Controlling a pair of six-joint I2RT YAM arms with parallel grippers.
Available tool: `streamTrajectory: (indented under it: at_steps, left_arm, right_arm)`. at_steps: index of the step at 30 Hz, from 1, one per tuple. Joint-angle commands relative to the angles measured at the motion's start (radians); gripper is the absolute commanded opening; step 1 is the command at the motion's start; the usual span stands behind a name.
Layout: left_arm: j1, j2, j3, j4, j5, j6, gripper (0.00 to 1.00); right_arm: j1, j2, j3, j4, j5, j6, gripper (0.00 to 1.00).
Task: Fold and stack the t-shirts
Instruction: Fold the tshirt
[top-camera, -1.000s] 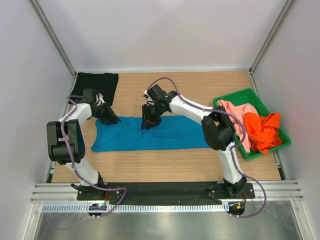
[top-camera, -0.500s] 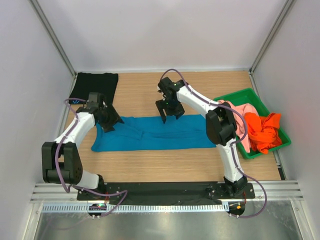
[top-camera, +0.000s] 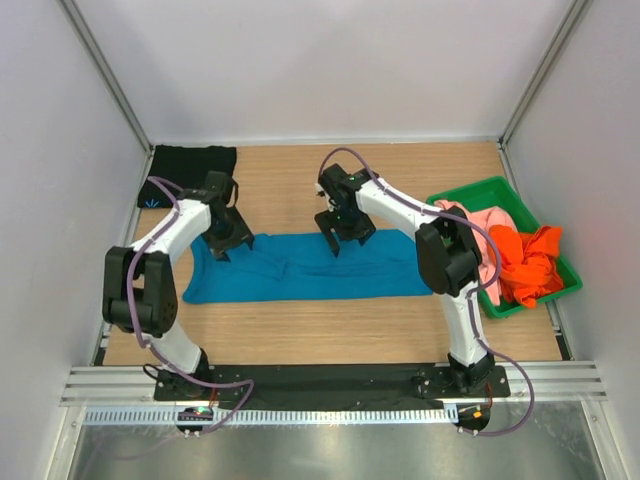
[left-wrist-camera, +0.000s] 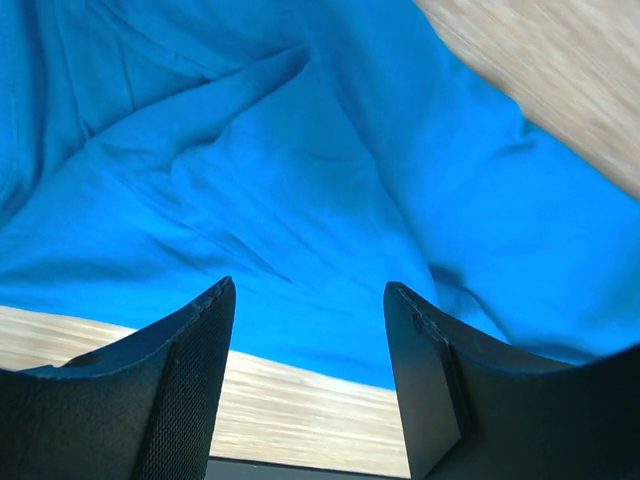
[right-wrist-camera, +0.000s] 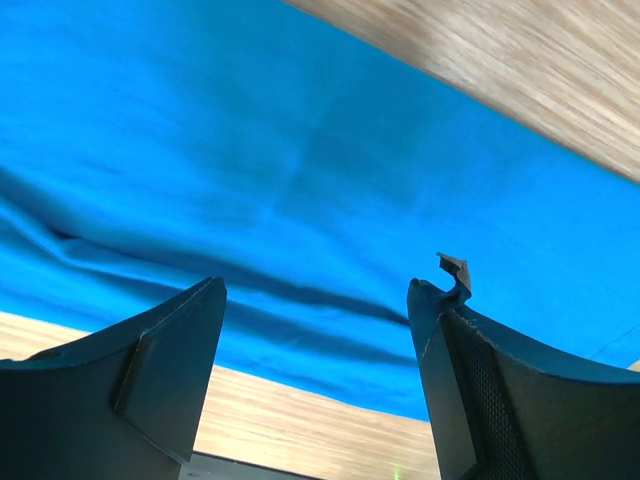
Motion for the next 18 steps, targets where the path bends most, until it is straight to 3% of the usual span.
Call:
streamTrajectory:
  at_steps: [1,9,13,18]
  left_arm:
    - [-0.044,0.087,0.081,-0.090,-0.095,-0.024,0.63]
    - [-0.071,0.279,0.128,-0.066,-0.121,-0.036,0.63]
    - [-0.110,0.385,0.207,-0.072,-0.169,0.045,0.64]
    - [-0.159,0.488,0.285,-0.063,-0.128,0.056,0.64]
  right_arm:
    - [-0.015,-0.041,-0.033,0.051,0.019,-0.025,0.80]
    - [-0.039,-0.016,-0.139,0.101,0.049,-0.013,0.80]
    - [-0.052,-0.034,-0.264,0.141,0.049,0.009,0.81]
    - [-0.050,-0.114,-0.442,0.175,0.024,0.096,0.81]
